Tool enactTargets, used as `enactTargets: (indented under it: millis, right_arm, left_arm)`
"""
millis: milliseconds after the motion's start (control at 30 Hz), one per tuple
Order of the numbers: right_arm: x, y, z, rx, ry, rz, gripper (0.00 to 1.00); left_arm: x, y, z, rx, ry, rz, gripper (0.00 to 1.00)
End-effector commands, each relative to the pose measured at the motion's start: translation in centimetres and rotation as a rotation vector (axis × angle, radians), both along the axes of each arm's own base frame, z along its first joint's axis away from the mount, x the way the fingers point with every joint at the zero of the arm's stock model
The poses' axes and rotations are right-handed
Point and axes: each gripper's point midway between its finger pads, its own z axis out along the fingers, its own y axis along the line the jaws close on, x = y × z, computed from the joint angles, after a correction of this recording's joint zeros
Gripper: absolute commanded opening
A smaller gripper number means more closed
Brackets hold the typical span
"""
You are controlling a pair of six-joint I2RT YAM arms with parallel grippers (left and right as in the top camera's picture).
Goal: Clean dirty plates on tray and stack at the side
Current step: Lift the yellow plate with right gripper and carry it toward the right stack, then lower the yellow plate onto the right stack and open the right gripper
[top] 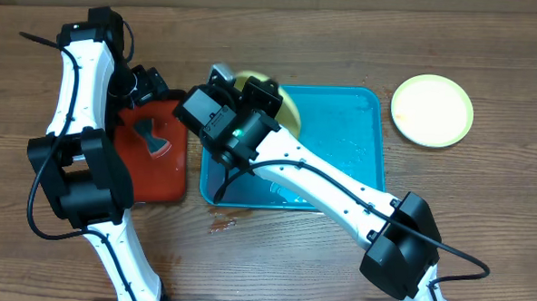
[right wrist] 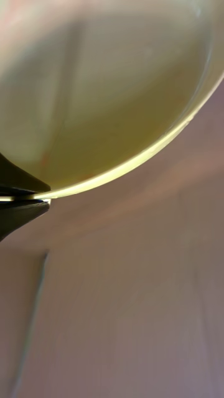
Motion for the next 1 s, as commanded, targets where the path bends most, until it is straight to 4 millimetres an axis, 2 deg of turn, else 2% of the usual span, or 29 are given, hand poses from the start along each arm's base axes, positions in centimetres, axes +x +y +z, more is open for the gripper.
enactTargets:
  millis: [0,33,67,100,133,267,333,367,533,567,667,767,900,967]
  right_arm:
    - [1.2,-1.7,3.0,0.063,-0.117,-0.098,0.04]
    - [1.5,-3.3,5.6,0.036,-0.260,-0.181,0.04]
    - [1.5,-4.1,7.3,0.019,-0.347,-0.229,0.04]
    - [1.4,-4.5,8.3,0.011,-0.389,-0.250,0.04]
    - [1.5,-4.6,8.4,0.036,-0.380,-0.246,0.04]
    - [1.9,-2.6,2.0,0.195,-0.015,-0.102,0.04]
    - [2.2,-3.1,-0.7,0.260,0.148,-0.068,0.04]
    - [2.8,-4.2,-1.1,0.278,0.171,-0.095,0.04]
    - [6.8,-12.4,-1.7,0.468,0.131,-0.393,0.04]
    - [7.6,-14.9,-3.0,0.591,0.221,-0.448,0.04]
    - [7.9,-18.3,-4.7,0.839,0.411,-0.502,0.04]
    - [8.0,-22.7,-5.4,1.035,0.513,-0.583,0.04]
    - [7.5,-29.9,-6.8,1.184,0.548,-0.739,0.04]
    - [7.2,-32.7,-7.5,1.214,0.530,-0.801,0.04]
  left_arm:
    - [0.4,-0.2,0.2,-0.008,-0.014,-0.016,1.00]
    - [0.4,-0.2,0.2,-0.008,-0.014,-0.016,1.00]
    - [0.4,-0.2,0.2,-0.008,-0.014,-0.016,1.00]
    - [0.4,-0.2,0.2,-0.008,-0.014,-0.016,1.00]
    - [0.4,-0.2,0.2,-0.008,-0.014,-0.016,1.00]
    - [0.4,-0.2,0.2,-0.008,-0.014,-0.016,1.00]
    - [0.4,-0.2,0.2,-0.008,-0.014,-0.017,1.00]
    - [0.4,-0.2,0.2,-0.008,-0.014,-0.016,1.00]
    - [0.4,-0.2,0.2,-0.008,-0.014,-0.016,1.00]
    - [0.4,-0.2,0.2,-0.008,-0.014,-0.016,1.00]
    - [0.4,-0.2,0.2,-0.008,-0.014,-0.016,1.00]
    - [0.4,-0.2,0.2,-0.008,-0.014,-0.016,1.00]
    - [0.4,-0.2,0.2,-0.008,-0.014,-0.016,1.00]
    - [0.4,-0.2,0.2,-0.008,-0.014,-0.016,1.00]
